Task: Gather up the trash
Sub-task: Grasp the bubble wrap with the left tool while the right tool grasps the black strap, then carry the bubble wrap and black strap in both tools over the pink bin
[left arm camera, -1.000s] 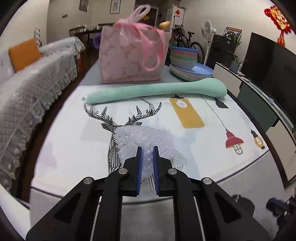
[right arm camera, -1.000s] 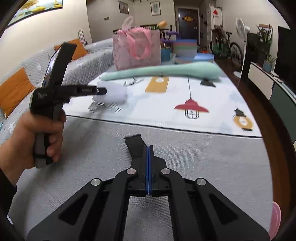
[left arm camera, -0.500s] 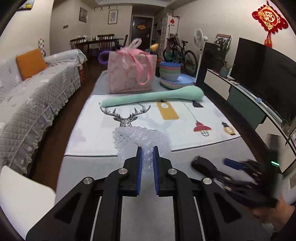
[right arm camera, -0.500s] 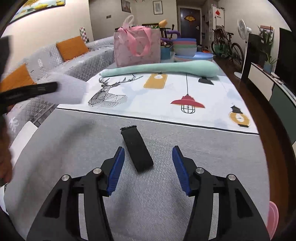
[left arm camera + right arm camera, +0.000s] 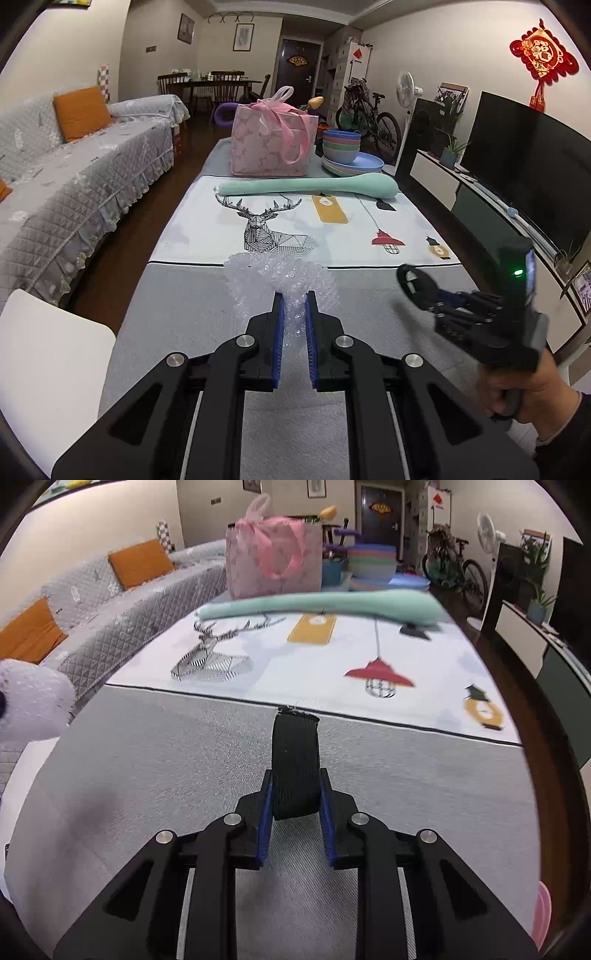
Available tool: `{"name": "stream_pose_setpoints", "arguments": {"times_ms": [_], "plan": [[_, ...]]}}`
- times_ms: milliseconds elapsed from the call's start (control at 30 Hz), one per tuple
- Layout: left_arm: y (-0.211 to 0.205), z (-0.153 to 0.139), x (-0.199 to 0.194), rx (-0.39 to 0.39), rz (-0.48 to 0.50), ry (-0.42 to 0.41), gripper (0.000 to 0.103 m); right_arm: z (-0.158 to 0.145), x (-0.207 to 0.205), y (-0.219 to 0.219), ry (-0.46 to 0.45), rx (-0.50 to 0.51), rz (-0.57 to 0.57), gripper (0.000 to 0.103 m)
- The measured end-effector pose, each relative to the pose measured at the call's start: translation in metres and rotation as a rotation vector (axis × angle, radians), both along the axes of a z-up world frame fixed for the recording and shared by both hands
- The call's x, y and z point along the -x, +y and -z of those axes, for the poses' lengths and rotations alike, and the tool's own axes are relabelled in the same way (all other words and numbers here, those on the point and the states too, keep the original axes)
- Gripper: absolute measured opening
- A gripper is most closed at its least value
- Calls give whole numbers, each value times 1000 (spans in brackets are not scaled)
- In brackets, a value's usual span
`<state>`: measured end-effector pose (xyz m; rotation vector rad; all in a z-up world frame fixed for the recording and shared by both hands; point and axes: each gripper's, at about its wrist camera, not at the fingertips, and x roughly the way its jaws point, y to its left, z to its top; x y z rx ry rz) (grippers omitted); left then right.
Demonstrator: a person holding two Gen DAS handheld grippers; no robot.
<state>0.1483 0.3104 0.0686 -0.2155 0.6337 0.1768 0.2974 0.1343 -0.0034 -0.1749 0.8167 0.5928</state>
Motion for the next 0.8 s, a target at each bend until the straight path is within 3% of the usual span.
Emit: {"name": "stream_pose_setpoints", "arguments": {"times_ms": [367, 800], "plan": [[-41, -11, 21, -33, 53, -53, 11, -56, 51, -70, -104, -35, 35, 23], [-86, -10, 36, -28, 91, -87, 11, -100, 110, -149, -203, -88, 108, 23]]}}
